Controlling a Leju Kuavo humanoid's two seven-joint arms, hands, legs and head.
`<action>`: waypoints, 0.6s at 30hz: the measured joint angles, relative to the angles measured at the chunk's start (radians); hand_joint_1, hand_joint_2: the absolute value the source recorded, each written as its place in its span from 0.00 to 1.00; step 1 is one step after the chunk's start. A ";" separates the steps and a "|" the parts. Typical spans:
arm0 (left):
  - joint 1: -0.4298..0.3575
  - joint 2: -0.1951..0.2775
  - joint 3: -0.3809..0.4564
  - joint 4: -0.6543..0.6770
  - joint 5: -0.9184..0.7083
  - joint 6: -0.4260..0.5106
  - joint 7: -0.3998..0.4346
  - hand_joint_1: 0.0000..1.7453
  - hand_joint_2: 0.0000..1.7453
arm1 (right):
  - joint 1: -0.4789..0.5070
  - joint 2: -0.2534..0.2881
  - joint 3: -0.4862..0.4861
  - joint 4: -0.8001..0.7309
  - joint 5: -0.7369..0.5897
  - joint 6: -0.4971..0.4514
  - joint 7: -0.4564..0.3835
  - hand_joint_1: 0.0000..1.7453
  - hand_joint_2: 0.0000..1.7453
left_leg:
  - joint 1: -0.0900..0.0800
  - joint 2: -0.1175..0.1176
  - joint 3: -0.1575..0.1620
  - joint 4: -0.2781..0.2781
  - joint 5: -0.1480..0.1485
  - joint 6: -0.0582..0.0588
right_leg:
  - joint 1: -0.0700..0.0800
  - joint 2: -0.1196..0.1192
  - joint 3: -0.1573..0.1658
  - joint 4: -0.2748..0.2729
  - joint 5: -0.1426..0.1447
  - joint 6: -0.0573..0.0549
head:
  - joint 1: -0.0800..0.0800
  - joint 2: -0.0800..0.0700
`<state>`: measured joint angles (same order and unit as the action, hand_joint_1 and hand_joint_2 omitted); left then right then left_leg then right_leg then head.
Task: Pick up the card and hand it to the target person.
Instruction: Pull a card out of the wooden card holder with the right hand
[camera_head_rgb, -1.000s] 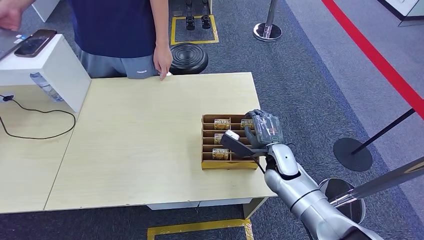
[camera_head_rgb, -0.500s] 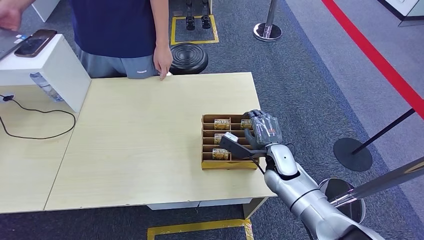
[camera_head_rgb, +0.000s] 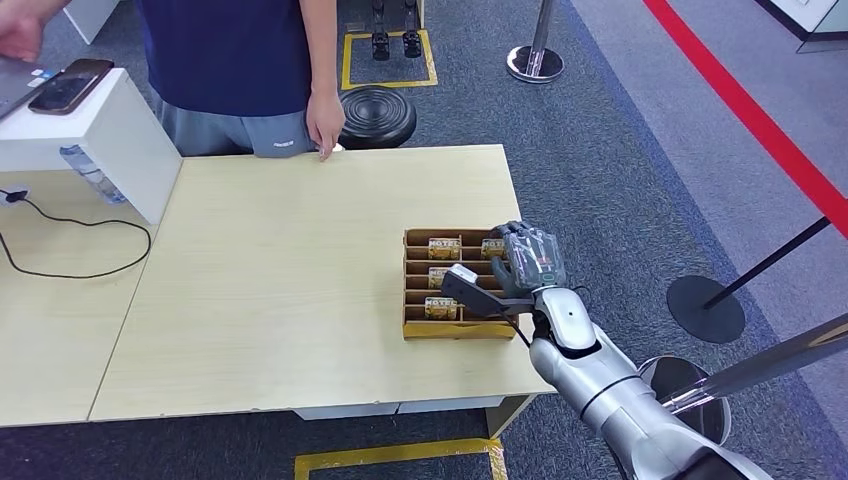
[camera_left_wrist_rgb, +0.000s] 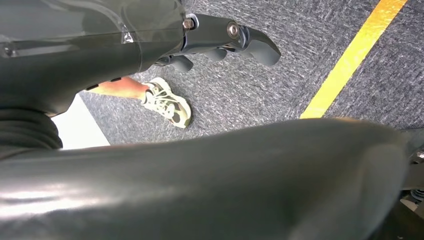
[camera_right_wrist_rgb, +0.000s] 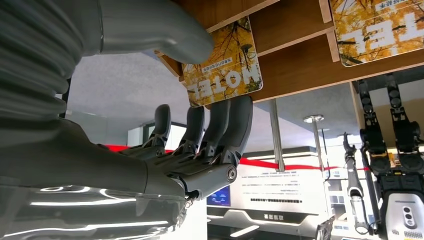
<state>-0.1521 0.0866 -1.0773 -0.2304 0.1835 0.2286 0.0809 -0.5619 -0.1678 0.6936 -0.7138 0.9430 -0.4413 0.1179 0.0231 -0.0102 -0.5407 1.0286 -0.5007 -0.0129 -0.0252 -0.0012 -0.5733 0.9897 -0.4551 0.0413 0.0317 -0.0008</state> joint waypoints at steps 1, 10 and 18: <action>0.000 0.000 0.000 0.000 0.000 0.000 0.000 0.00 0.00 | -0.001 0.000 0.000 0.001 0.001 0.001 0.001 0.58 1.00 | 0.000 0.000 0.000 0.000 0.000 0.000 | 0.000 0.000 0.000 0.000 0.000 0.000 | 0.000 0.000; 0.000 0.000 0.000 0.000 0.000 0.002 0.000 0.00 0.00 | -0.004 0.000 0.007 0.010 0.002 0.002 0.002 0.70 1.00 | 0.000 0.000 0.000 0.000 0.000 0.000 | 0.000 0.000 0.000 0.000 0.000 0.000 | 0.000 0.000; 0.000 0.000 0.001 0.000 0.004 -0.007 -0.013 0.00 0.75 | -0.005 0.000 0.008 0.012 0.004 0.003 -0.005 0.95 1.00 | 0.000 0.000 0.000 0.000 0.000 0.000 | 0.000 0.000 0.000 0.000 0.000 0.000 | 0.000 0.000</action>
<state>-0.1518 0.0866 -1.0760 -0.2304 0.1870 0.2220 0.0682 -0.5666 -0.1678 0.7015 -0.7023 0.9468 -0.4382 0.1128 0.0231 -0.0102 -0.5406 1.0286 -0.5007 -0.0129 -0.0252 -0.0011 -0.5732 0.9897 -0.4550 0.0413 0.0317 -0.0008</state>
